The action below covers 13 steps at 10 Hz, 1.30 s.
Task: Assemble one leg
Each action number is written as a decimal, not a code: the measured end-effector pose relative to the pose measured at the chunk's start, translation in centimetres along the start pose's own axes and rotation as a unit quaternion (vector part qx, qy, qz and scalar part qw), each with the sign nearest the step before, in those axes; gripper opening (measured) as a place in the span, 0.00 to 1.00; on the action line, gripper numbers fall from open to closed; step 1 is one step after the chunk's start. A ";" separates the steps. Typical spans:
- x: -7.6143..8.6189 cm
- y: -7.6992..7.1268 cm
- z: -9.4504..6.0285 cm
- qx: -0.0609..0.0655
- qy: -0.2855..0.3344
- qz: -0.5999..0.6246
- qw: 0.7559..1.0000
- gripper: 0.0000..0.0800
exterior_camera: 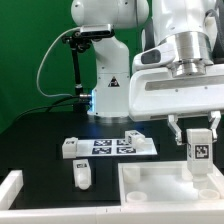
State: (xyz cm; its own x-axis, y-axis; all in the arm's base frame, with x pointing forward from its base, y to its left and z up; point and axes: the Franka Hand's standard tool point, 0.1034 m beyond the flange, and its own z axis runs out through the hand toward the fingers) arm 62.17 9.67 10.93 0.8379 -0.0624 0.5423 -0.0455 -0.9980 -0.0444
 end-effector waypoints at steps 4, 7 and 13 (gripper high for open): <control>-0.8 -1.8 0.5 0.003 -0.053 0.011 0.999 0.36; -0.7 -2.4 1.3 -0.002 -0.071 0.006 0.997 0.36; -1.7 -2.3 0.7 -0.001 -0.070 -0.002 0.998 0.36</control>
Offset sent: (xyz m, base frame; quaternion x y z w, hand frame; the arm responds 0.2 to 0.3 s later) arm 0.0084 0.0048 0.0007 -0.1001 -0.1038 -0.0091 0.9895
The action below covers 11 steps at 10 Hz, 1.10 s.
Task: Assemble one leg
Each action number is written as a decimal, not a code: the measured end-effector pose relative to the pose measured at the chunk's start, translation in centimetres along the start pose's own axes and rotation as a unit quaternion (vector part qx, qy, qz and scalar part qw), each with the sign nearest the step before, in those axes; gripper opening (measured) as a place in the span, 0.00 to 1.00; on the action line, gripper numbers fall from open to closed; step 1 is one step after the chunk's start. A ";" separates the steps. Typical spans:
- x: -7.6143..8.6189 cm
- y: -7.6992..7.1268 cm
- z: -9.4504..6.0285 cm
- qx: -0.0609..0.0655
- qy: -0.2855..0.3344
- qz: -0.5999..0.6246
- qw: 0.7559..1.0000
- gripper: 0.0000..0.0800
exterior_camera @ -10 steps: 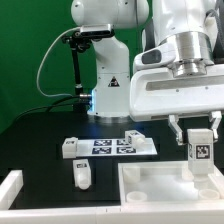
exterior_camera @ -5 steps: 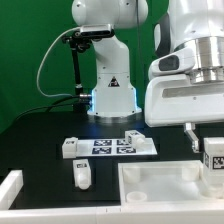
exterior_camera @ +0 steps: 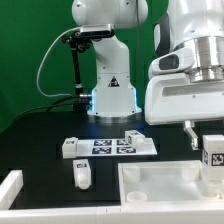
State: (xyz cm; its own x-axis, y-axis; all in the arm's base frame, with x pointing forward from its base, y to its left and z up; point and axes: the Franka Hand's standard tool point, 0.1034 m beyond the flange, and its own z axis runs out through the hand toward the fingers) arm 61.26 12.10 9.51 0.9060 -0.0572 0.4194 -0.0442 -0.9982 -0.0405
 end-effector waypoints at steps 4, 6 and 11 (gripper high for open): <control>0.3 1.0 0.3 -0.005 0.012 -0.003 1.000 0.36; 0.4 0.7 0.7 -0.004 0.013 -0.003 1.000 0.36; -0.3 0.2 0.7 -0.004 0.030 -0.018 0.999 0.36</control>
Offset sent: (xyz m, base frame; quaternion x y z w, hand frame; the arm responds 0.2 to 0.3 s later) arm 0.0051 0.0030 -0.0090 0.0012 0.0082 0.0057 0.9999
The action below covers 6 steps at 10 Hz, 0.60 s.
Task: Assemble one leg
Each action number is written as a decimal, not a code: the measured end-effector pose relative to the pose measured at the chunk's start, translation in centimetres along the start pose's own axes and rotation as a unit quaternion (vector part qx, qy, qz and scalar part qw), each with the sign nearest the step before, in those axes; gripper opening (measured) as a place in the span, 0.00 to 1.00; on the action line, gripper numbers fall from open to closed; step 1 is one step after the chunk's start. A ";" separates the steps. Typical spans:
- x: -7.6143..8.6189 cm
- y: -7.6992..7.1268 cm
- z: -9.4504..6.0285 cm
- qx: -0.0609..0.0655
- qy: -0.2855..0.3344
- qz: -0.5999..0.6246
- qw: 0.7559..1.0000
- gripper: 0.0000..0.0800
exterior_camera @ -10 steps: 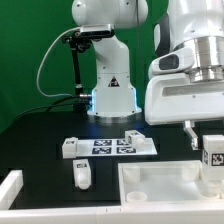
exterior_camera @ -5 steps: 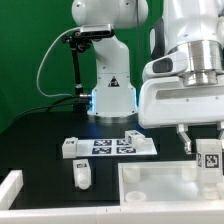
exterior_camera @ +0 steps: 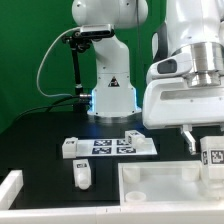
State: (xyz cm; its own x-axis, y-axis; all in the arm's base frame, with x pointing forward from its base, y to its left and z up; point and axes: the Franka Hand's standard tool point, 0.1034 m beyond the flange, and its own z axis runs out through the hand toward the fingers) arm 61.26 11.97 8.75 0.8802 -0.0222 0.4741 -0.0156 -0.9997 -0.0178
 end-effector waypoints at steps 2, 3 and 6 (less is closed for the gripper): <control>0.0 0.0 0.0 0.000 -0.003 0.002 1.000 0.36; -0.6 -0.4 -0.3 0.000 -0.063 0.025 0.998 0.36; 2.2 -2.1 -1.2 -0.009 -0.140 0.075 0.987 0.36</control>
Offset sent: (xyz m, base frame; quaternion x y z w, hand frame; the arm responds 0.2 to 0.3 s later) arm 0.0042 -0.0067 0.0248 -0.0867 -0.1948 0.0775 0.9739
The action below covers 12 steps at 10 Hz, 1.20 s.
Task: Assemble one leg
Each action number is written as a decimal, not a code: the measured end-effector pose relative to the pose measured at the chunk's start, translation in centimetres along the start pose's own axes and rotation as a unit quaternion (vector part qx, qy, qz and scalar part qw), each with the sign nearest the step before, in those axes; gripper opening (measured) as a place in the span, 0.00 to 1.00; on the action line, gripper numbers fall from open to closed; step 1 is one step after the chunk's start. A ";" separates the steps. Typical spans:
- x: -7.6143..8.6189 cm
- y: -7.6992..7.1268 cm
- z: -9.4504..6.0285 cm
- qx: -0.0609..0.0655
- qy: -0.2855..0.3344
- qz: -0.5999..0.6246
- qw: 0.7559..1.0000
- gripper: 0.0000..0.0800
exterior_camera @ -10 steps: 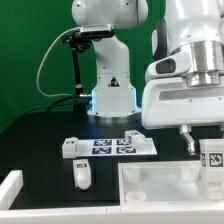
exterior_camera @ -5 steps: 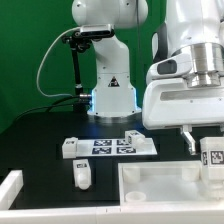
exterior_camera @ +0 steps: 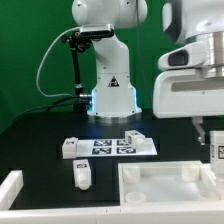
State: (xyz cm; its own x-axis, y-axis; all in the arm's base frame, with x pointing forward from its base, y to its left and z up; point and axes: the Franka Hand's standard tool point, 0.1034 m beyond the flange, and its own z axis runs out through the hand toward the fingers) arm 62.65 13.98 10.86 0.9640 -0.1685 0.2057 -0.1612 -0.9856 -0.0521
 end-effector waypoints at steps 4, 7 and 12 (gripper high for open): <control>-0.7 0.6 0.1 -0.008 -0.025 0.003 1.000 0.36; 0.0 2.2 -1.0 -0.024 -0.083 0.017 0.996 0.36; -1.1 2.3 0.4 -0.031 -0.099 0.018 0.994 0.36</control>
Offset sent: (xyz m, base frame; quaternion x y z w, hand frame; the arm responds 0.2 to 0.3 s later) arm 0.0000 0.0000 0.0000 0.0000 0.0000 0.0000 1.0000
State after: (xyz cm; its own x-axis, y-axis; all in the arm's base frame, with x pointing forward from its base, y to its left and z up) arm 61.27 11.87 10.16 0.9792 -0.2025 0.0081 -0.2026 -0.9793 0.0063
